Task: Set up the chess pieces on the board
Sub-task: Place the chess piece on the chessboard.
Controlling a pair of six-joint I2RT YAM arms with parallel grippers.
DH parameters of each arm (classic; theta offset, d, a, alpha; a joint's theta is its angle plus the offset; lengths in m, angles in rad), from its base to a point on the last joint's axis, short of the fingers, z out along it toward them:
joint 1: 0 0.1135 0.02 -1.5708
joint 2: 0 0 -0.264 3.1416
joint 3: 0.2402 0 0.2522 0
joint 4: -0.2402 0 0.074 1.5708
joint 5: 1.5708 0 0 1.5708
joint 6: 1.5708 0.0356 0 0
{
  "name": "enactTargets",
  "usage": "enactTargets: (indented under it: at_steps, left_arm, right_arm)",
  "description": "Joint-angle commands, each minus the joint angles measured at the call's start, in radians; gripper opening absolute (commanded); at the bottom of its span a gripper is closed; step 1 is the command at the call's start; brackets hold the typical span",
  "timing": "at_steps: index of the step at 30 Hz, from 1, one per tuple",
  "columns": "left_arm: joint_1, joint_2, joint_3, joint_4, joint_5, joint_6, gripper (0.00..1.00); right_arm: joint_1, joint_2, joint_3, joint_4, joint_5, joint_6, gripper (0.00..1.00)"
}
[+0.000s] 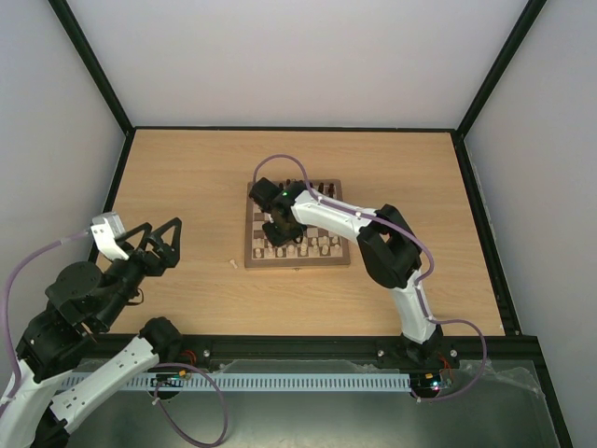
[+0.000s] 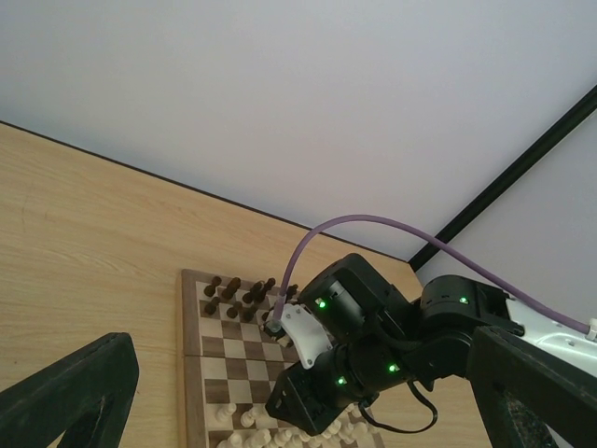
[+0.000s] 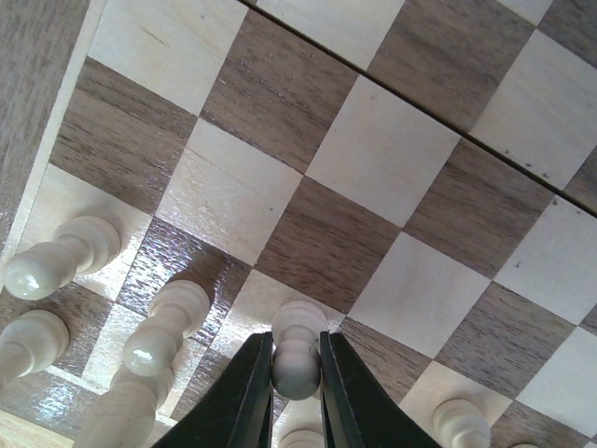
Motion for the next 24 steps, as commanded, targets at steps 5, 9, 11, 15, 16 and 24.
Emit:
enactTargets:
  at_steps: [5,9,11,15,16,24]
  left_arm:
    - [0.002,0.022,-0.014,0.034,0.009,0.004,1.0]
    - [0.002,0.023,-0.017,0.039,0.01,0.004,0.99]
    - [0.002,0.024,-0.017,0.039,0.01,0.004,1.0]
    - [0.001,0.026,-0.017,0.042,0.012,0.003,1.0]
    - [0.002,0.026,-0.017,0.043,0.012,0.004,1.0]
    - [0.002,0.03,-0.02,0.045,0.013,0.004,1.0]
  right_arm:
    - [0.002,-0.007,-0.027,-0.019,-0.02,-0.016,0.17]
    - [0.002,-0.007,-0.027,-0.014,-0.024,-0.016,0.17]
    - [0.003,-0.006,-0.027,-0.011,-0.039,-0.019,0.17]
    - [0.005,-0.007,-0.027,-0.013,-0.046,-0.02,0.17]
    - [0.006,-0.009,-0.029,-0.013,-0.046,-0.021,0.17]
    - [0.007,-0.017,-0.033,-0.013,-0.037,-0.017,0.18]
